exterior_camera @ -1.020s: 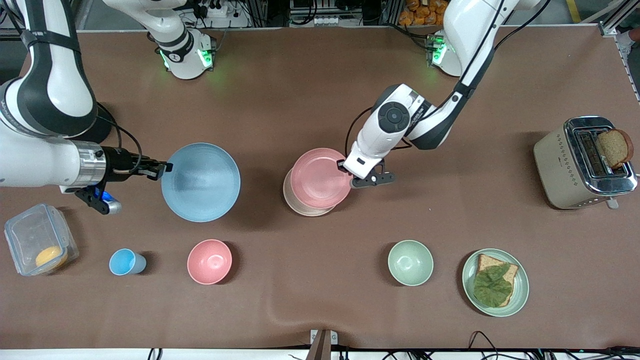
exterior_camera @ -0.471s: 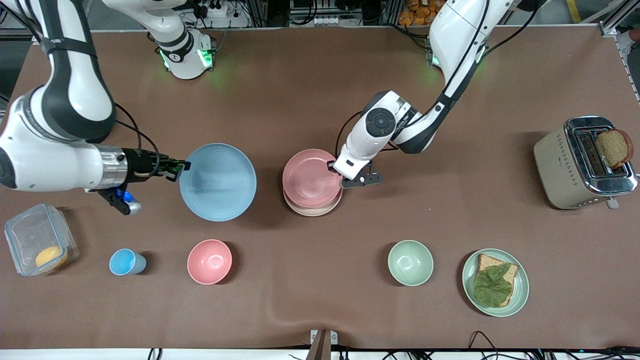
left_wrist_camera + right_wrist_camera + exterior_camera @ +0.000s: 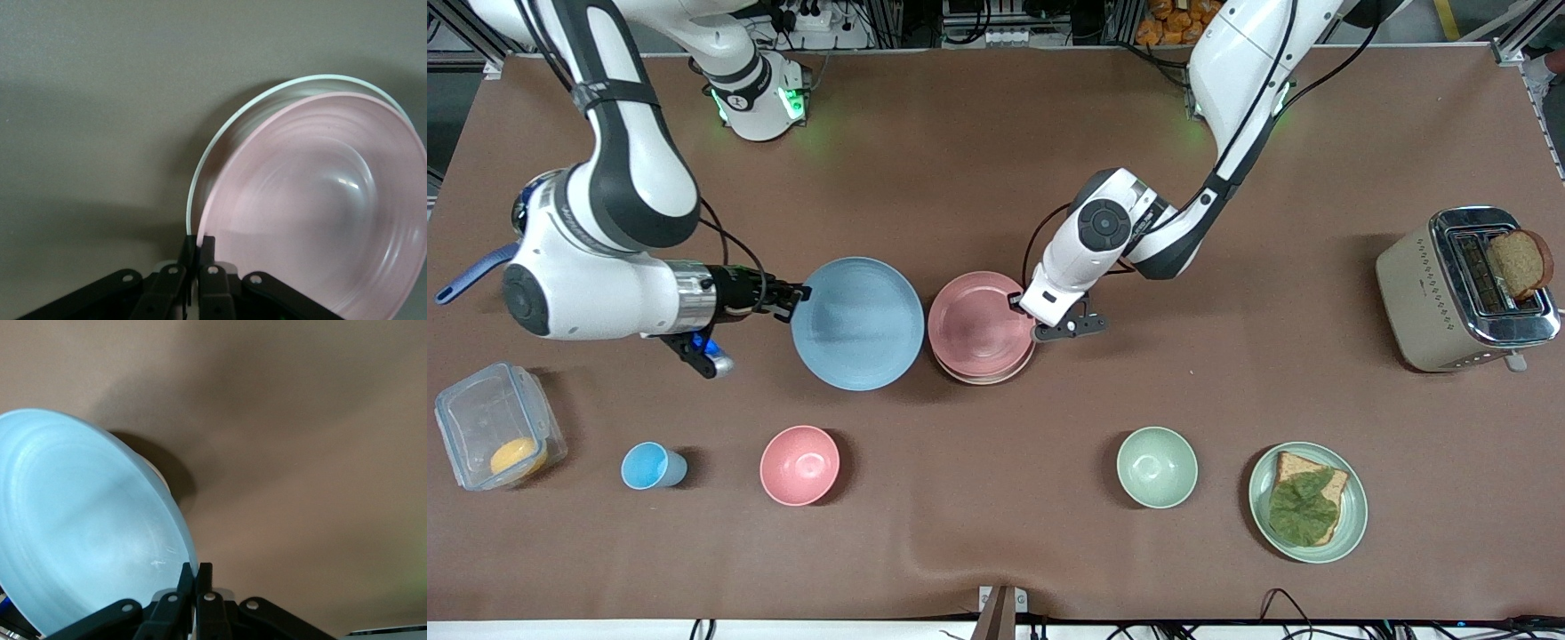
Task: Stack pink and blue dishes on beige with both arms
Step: 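Move the blue plate over the pink plate while the left gripper withdraws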
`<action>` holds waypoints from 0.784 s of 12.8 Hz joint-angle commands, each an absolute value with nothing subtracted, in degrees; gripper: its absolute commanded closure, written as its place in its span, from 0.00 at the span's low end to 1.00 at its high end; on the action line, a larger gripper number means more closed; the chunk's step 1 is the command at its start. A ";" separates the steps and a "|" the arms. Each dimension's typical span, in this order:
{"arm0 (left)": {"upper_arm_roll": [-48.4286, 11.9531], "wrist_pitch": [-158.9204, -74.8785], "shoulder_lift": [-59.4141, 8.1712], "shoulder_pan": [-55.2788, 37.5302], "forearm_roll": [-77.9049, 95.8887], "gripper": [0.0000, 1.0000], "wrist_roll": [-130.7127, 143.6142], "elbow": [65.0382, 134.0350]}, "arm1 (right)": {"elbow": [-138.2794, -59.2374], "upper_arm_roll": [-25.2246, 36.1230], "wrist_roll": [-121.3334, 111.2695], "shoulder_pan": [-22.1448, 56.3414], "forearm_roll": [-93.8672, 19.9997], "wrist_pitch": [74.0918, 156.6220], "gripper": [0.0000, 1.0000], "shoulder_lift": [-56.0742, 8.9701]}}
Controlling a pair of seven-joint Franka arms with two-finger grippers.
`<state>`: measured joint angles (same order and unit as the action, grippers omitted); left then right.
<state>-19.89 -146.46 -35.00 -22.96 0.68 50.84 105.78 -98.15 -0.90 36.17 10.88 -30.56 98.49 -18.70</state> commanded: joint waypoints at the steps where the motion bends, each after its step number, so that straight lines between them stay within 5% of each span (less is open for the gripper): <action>1: -19.25 -146.69 -36.12 -23.29 -0.79 1.00 52.65 104.33 | -101.42 -0.35 37.09 13.88 -33.22 102.12 1.00 -17.93; 2: -19.25 -146.69 -36.73 -23.12 -0.70 0.75 52.65 103.37 | -101.77 -0.35 37.79 14.67 -33.31 102.82 1.00 -17.93; 3: -19.25 -146.69 -37.26 -23.12 -0.79 0.18 52.65 102.84 | -102.47 -0.35 38.66 15.46 -33.40 104.22 1.00 -17.93; 4: -19.07 -146.60 -37.09 -23.12 -0.88 0.00 52.30 102.75 | -103.26 -0.35 38.93 16.43 -33.40 105.11 1.00 -17.93; 7: -18.55 -143.81 -30.45 -19.10 -1.75 0.00 51.95 102.22 | -105.64 -0.35 39.02 18.62 -33.57 108.71 1.00 -17.93; 10: -18.54 -130.56 -18.32 -9.53 -2.72 0.00 46.43 102.04 | -109.32 -0.35 39.02 21.87 -33.92 114.06 1.00 -17.76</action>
<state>-18.27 -138.51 -27.96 -15.53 -1.28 49.14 99.53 -106.28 -0.89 38.27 19.41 -32.42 110.65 -18.77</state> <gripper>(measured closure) 0.119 0.965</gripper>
